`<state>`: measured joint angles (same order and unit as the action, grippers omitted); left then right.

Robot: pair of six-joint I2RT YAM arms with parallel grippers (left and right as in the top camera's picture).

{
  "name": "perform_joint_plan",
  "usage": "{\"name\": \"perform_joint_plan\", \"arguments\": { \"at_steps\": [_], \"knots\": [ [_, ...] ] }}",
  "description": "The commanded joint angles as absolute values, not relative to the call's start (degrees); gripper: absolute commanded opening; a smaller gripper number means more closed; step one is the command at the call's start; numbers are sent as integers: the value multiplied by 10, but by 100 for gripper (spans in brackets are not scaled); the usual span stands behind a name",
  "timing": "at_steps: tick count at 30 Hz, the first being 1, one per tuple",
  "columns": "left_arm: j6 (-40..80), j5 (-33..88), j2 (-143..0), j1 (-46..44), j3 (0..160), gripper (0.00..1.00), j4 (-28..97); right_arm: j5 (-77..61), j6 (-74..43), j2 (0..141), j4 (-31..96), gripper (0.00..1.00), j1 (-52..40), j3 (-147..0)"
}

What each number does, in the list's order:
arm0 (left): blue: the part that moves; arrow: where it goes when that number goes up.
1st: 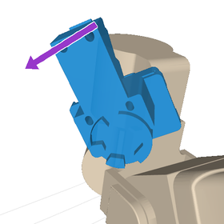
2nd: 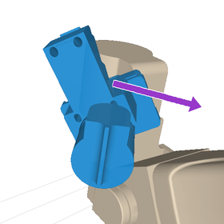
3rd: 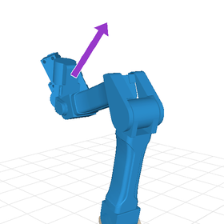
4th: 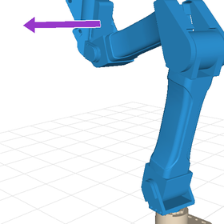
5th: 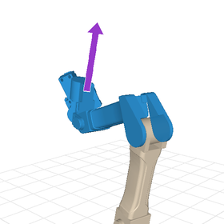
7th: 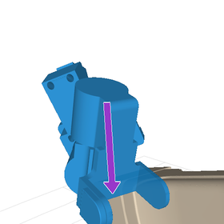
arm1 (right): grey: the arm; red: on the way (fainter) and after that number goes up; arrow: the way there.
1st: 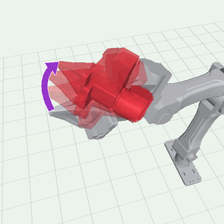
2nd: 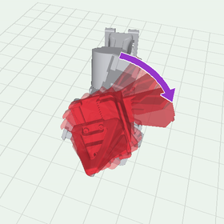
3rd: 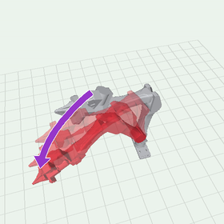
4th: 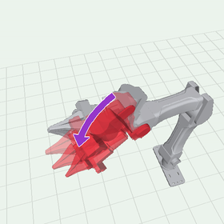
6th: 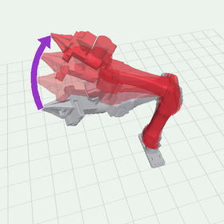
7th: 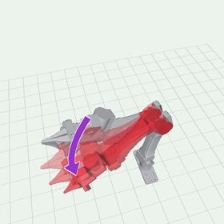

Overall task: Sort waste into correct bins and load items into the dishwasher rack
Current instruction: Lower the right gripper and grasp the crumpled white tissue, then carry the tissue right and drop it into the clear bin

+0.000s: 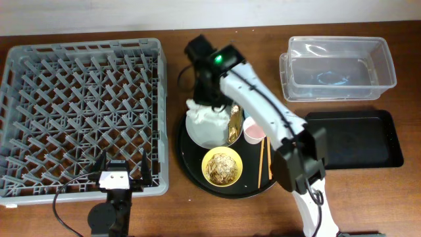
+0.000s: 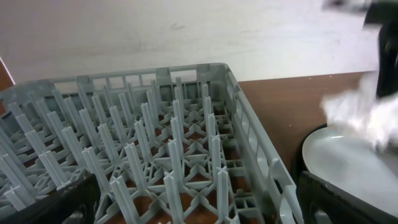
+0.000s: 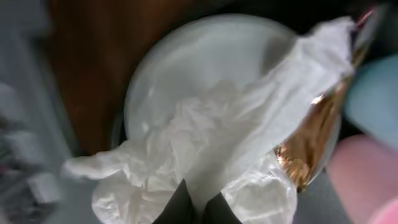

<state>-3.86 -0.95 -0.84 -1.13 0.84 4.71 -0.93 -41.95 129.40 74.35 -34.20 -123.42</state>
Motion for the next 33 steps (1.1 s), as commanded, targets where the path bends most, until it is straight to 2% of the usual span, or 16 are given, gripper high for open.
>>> {"name": "perform_joint_plan", "arguments": {
  "at_steps": [1, 5, 11, 16, 22, 27, 28, 29, 30, 31, 32, 33],
  "knots": [
    [-48, -13, -7, -13, 5, 99, 48, 0, -425, 1291, 703, 4, -349, -1165],
    [-48, -13, -7, -13, 5, 100, 48, -12, -422, 1278, 708, 4, -341, -1178],
    [-48, -13, -7, -13, 5, 99, 48, -19, -362, 1232, 736, 4, -289, -1292],
    [-48, -13, -7, -13, 5, 99, 48, 51, -358, 1221, 806, 4, -164, -1423],
    [-48, -13, -7, -13, 5, 99, 48, 76, -364, 1225, 797, 4, -7, -1405],
    [-48, -13, -7, -13, 5, 99, 48, 64, -364, 1248, 756, 5, 64, -1393],
    [-48, -13, -7, -13, 5, 99, 48, 60, -364, 1253, 749, 9, 71, -1393],
    [-48, -13, -7, -13, 5, 99, 48, 58, -364, 1259, 745, 22, 74, -1393],
    [-48, -13, -7, -13, 5, 100, 48, 56, -364, 1262, 741, 55, 77, -1393],
    [-48, -13, -7, -13, 5, 99, 48, 56, -364, 1266, 738, 78, 78, -1393],
    [-48, -13, -7, -13, 5, 99, 48, 56, -364, 1267, 736, 94, 78, -1393],
    [-48, -13, -7, -13, 5, 99, 48, 56, -364, 1268, 734, 97, 78, -1393]
  ]
}}
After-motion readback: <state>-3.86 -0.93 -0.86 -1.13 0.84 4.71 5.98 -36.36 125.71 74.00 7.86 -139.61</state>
